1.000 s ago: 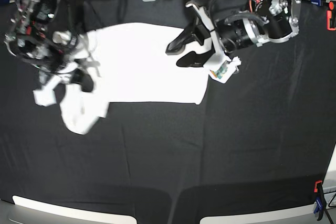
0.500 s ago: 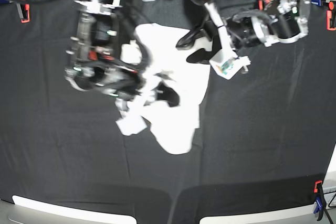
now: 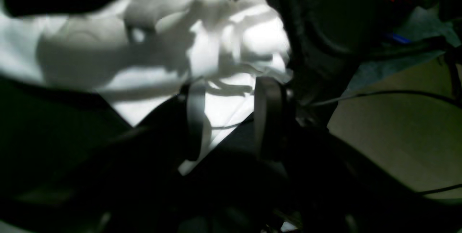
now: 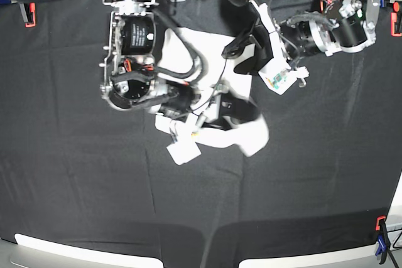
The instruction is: Layout the t-shirt on the table in an organized manner, then fold the t-shirt properly
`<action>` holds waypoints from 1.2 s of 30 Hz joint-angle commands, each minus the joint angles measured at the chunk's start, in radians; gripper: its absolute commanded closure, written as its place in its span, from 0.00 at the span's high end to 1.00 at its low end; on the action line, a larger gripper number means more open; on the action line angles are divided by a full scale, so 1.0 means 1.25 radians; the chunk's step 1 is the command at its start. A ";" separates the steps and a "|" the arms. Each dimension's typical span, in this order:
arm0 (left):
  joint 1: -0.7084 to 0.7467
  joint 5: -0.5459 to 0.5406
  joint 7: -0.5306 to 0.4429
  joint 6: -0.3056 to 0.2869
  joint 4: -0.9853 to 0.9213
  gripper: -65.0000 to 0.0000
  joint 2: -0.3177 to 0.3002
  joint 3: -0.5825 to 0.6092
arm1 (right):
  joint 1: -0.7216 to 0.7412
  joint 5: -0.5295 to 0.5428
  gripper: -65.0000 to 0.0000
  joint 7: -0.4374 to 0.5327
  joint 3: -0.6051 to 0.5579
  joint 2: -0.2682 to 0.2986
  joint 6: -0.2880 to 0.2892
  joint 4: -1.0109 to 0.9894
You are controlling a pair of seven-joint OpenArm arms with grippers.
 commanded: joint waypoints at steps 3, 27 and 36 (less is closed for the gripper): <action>-0.004 -0.017 0.030 -0.005 0.017 0.32 -0.003 -0.001 | 0.024 0.042 0.45 0.015 -0.002 -0.004 0.005 0.016; 0.089 0.083 -0.172 0.261 0.015 0.57 0.189 0.001 | 0.018 -0.283 0.45 0.015 0.346 0.273 0.064 0.189; 0.117 0.144 -0.182 0.372 0.000 0.57 0.298 0.001 | -0.010 -0.266 0.45 0.015 0.488 0.397 0.063 0.189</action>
